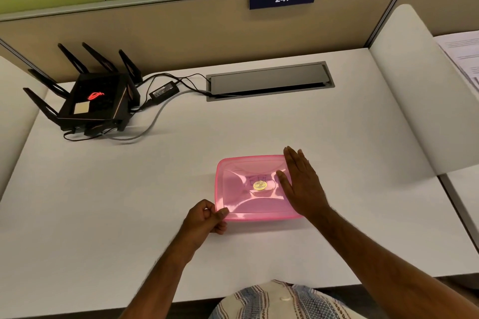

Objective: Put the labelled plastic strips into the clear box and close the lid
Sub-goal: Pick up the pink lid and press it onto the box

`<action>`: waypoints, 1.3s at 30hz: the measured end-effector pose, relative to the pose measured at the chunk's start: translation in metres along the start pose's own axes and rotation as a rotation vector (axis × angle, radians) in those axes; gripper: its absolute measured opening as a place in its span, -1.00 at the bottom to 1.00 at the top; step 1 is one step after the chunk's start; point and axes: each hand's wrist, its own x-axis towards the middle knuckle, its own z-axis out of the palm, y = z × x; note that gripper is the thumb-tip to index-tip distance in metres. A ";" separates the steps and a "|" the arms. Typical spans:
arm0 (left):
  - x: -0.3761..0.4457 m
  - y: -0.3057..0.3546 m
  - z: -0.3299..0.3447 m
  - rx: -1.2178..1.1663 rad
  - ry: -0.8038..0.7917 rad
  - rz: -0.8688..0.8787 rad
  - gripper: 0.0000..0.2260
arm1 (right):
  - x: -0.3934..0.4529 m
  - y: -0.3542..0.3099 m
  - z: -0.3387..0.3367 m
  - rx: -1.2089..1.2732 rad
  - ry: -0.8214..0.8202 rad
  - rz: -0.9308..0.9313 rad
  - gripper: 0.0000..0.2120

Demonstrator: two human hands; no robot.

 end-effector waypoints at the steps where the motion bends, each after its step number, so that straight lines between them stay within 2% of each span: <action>1: -0.001 0.000 0.001 0.007 0.002 0.009 -0.50 | 0.000 0.000 0.000 0.002 0.004 -0.003 -0.39; 7: -0.005 0.001 0.005 0.014 0.011 0.041 -0.58 | -0.003 -0.003 -0.002 0.016 0.018 -0.011 -0.39; 11: -0.007 -0.002 0.005 0.020 -0.005 0.048 -0.72 | -0.006 -0.002 0.000 0.023 0.021 -0.002 -0.37; 16: -0.005 0.000 0.000 0.016 -0.096 0.015 -0.65 | -0.009 0.001 0.003 0.047 0.024 0.004 -0.37; 18: 0.003 0.006 -0.010 0.063 -0.148 -0.014 -0.68 | -0.006 0.000 0.006 0.069 0.026 0.001 -0.38; 20: 0.014 0.016 -0.016 0.153 -0.159 -0.028 -0.59 | -0.002 0.002 0.006 0.128 0.031 0.001 -0.40; 22: 0.027 0.025 -0.016 0.259 -0.073 -0.008 -0.46 | 0.001 0.003 0.006 0.314 0.048 0.042 -0.45; 23: 0.034 0.028 -0.013 0.290 -0.003 0.018 -0.47 | 0.002 0.004 0.006 0.447 0.060 0.098 -0.47; 26: 0.055 0.040 -0.005 0.266 0.227 0.080 -0.62 | 0.011 0.001 0.002 0.777 0.079 0.389 -0.59; 28: 0.068 0.050 0.003 0.194 0.276 0.086 -0.70 | 0.018 0.003 0.000 0.807 0.091 0.511 -0.75; 32: 0.083 0.057 0.014 0.121 0.299 0.049 -0.76 | 0.020 0.006 -0.002 0.837 0.109 0.595 -0.71; 39: 0.086 0.063 0.012 0.063 0.338 0.043 -0.86 | 0.029 0.002 -0.007 0.806 0.114 0.582 -0.73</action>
